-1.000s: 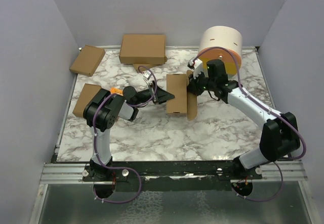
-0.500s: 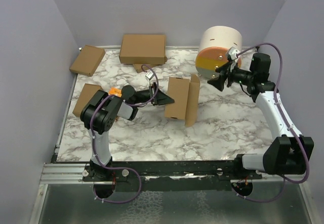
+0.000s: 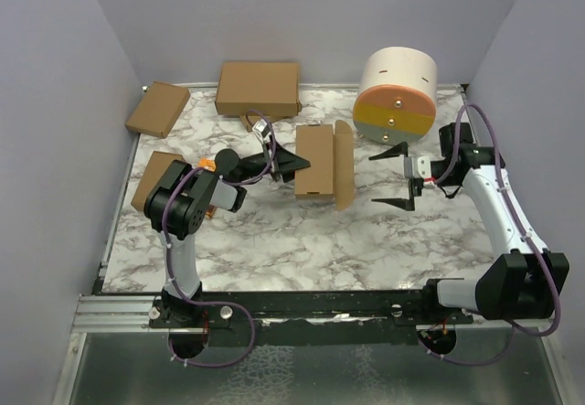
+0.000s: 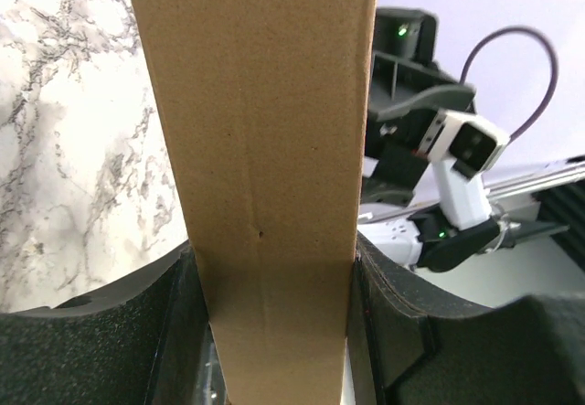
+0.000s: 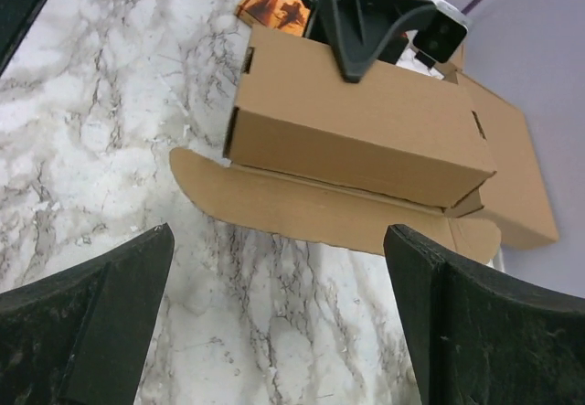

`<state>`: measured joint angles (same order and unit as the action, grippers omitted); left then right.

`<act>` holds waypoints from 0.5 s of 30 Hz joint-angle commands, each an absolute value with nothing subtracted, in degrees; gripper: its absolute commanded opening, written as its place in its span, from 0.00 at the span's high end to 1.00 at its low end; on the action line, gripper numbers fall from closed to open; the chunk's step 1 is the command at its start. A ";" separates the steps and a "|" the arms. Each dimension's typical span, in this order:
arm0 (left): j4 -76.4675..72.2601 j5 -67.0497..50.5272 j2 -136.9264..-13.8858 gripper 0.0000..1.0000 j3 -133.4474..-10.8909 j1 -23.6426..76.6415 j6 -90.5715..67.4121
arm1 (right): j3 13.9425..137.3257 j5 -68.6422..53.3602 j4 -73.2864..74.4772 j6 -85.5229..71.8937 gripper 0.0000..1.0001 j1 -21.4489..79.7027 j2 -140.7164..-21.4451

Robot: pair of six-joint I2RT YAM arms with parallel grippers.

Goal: Fold the paper box

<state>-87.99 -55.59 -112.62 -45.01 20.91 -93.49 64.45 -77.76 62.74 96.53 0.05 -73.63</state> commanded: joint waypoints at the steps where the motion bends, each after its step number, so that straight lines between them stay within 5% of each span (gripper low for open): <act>1: -102.18 -49.87 -112.72 0.59 -46.22 20.84 -102.15 | 64.40 -78.44 75.94 129.00 0.00 1.40 -75.58; 5: -102.13 -46.79 -112.51 0.59 -44.86 20.90 -106.71 | 61.38 -77.86 63.01 119.31 0.01 5.33 -73.47; 15: -101.98 -46.44 -112.07 0.59 -45.44 20.76 -111.68 | 60.38 -75.45 51.21 111.12 0.28 10.47 -73.49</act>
